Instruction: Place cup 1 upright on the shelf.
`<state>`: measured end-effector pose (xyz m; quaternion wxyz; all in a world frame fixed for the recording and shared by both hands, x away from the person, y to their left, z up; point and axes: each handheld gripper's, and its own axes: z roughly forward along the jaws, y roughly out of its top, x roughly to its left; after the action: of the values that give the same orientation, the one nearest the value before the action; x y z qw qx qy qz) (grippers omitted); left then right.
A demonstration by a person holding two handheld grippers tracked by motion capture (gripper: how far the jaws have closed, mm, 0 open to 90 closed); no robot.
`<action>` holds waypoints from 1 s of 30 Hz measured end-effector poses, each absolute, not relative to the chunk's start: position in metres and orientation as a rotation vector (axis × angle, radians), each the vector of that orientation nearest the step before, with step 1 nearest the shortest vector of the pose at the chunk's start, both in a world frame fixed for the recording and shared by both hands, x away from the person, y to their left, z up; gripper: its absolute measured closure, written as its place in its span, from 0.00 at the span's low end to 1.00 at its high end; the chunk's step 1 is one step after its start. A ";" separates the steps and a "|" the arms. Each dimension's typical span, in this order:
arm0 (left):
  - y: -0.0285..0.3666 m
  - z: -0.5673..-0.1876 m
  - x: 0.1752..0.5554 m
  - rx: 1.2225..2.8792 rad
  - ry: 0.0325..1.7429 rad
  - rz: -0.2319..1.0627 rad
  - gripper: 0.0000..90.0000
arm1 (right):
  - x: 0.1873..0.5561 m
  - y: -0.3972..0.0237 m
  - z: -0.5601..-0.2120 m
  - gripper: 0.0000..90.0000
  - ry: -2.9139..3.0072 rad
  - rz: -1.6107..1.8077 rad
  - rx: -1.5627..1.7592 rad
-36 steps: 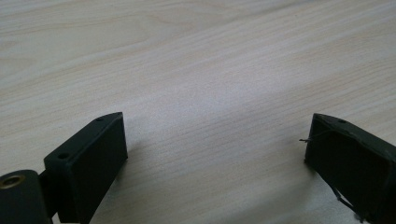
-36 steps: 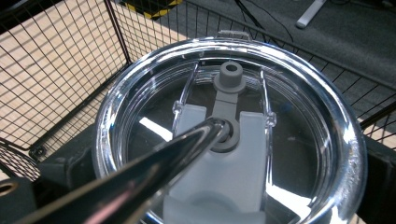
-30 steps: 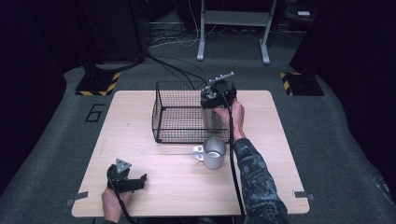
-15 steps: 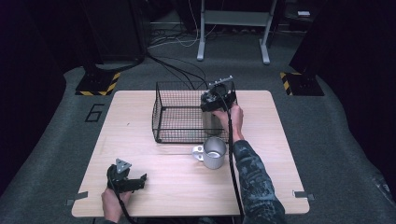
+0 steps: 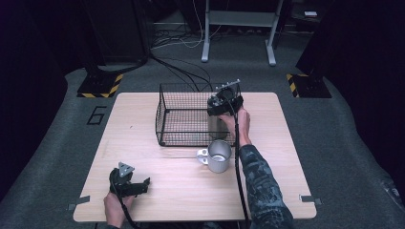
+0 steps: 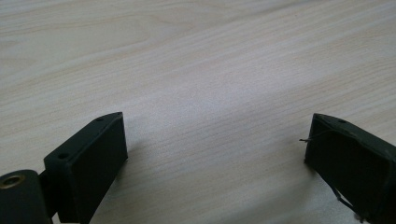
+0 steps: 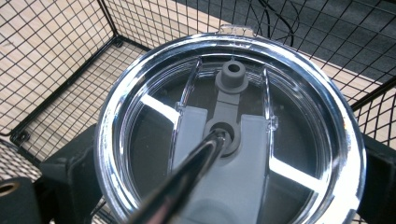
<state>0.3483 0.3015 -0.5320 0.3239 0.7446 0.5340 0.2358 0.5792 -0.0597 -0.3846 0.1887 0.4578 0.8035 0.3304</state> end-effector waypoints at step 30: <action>0.302 -0.532 0.348 1.953 1.402 0.617 0.06 | 0.556 -0.072 -0.342 0.00 2.252 0.928 1.265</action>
<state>0.3483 0.3015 -0.5319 0.3238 0.7446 0.5342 0.2353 0.5558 -0.0725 -0.3423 0.1973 0.4518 0.8045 0.3314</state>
